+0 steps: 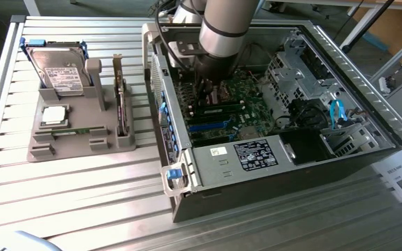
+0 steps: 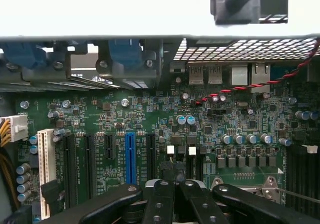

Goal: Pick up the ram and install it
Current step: 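Press down the ram until it locks into place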

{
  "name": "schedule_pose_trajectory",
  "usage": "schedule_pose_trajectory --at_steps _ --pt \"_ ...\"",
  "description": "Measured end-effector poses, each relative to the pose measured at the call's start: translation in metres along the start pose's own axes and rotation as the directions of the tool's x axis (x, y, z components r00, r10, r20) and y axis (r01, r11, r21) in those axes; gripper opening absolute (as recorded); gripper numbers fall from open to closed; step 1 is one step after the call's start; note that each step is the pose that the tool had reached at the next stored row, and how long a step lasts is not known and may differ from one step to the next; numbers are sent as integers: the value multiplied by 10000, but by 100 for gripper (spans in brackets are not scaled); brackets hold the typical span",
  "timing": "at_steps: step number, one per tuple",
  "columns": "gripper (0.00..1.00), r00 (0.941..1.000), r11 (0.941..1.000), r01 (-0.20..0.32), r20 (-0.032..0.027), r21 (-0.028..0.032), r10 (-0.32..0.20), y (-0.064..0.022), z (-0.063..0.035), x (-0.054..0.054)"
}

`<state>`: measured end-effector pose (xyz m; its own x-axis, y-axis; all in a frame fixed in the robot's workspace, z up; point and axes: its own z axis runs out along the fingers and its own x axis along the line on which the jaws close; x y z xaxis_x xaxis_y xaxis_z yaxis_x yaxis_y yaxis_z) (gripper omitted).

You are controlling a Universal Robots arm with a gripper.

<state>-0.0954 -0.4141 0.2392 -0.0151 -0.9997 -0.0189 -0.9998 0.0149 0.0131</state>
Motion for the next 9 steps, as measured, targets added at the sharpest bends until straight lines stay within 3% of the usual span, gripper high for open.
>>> schedule_pose_trajectory --at_steps 9 --pt "10 10000 10000 0 1 1 0 -1 28 0"
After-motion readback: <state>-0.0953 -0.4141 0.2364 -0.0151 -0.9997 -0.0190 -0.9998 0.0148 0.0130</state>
